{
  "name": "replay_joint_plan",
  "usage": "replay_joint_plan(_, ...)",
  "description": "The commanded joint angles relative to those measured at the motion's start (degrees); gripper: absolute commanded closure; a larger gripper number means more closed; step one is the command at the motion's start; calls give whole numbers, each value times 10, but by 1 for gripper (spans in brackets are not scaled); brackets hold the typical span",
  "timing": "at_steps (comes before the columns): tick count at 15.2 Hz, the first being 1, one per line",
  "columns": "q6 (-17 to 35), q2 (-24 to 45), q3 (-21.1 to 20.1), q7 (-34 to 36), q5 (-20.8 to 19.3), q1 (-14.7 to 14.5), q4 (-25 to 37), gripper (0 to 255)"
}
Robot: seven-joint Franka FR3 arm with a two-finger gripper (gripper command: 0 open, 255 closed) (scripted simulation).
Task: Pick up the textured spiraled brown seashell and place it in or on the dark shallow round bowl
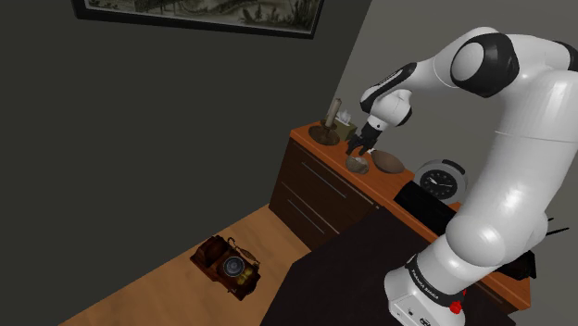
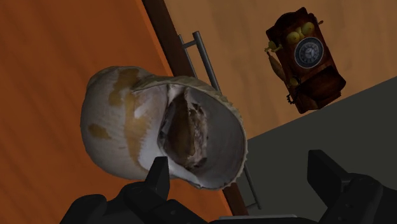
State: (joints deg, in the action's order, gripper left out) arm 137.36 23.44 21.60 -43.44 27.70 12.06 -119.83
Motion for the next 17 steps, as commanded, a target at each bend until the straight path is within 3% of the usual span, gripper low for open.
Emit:
replay_joint_plan(1, 0, 1, 0, 0, 0, 0, 0, 0)
replay_joint_plan(4, 0, 0, 0, 0, 0, 0, 0, 0)
replay_joint_plan(5, 0, 0, 0, 0, 0, 0, 0, 255)
replay_joint_plan(17, -15, -18, 7, 11, -14, -5, 0, 255)
